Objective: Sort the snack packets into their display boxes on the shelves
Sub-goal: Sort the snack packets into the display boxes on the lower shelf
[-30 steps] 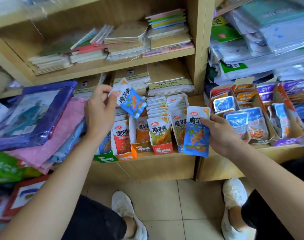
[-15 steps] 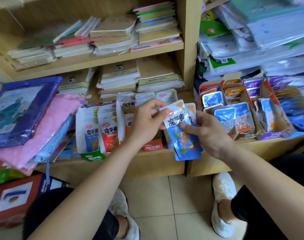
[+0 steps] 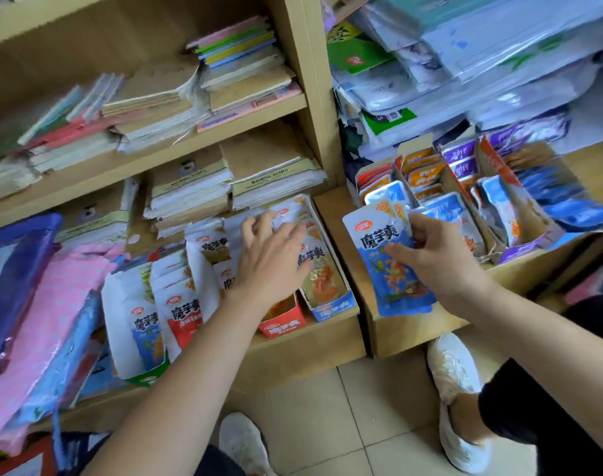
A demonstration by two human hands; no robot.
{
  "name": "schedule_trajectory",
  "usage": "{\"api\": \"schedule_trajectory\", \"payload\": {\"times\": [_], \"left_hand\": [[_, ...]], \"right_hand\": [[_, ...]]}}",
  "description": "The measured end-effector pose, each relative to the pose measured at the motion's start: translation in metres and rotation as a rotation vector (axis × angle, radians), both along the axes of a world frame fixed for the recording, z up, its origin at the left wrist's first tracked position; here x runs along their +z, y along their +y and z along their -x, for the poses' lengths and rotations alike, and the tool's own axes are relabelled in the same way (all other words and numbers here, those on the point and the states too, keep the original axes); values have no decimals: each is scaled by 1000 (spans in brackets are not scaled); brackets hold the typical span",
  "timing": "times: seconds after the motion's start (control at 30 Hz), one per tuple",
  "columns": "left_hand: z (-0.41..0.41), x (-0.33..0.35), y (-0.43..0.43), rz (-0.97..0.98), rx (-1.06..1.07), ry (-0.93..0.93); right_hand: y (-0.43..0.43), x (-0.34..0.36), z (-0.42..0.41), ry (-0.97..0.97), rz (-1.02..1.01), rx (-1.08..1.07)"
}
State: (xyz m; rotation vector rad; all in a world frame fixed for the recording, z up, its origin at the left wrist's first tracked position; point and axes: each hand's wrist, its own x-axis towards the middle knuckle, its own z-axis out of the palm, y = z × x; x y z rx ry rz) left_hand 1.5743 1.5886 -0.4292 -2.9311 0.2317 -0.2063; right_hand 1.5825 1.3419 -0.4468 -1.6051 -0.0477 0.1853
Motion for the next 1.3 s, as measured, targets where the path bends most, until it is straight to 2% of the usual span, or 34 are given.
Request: {"api": "schedule_trajectory", "payload": {"times": [0.07, 0.13, 0.33, 0.57, 0.7, 0.8, 0.93, 1.0, 1.17, 1.3], "left_hand": [[-7, -3, 1, -46, 13, 7], [-10, -6, 6, 26, 17, -30], [3, 4, 19, 505, -91, -105], [43, 12, 11, 779, -376, 144], [55, 6, 9, 857, -395, 265], [57, 2, 5, 801, -403, 271], [46, 4, 7, 604, -338, -36], [37, 8, 10, 466, -233, -105], [9, 9, 12, 165, -51, 57], [-3, 3, 9, 124, -15, 107]], "right_hand": [[0, -2, 0, -5, -3, -12], [1, -3, -1, -8, 9, -17], [7, -4, -6, 2, 50, -52], [12, -2, -7, -4, 25, -89], [11, 1, -8, -5, 13, -102], [11, 2, -8, -3, 26, -103], [12, 2, -7, 4, 22, -101], [12, 2, -7, 2, 31, -101], [10, 3, -8, 5, 37, -103], [10, 2, -8, 11, 41, -89]]}}
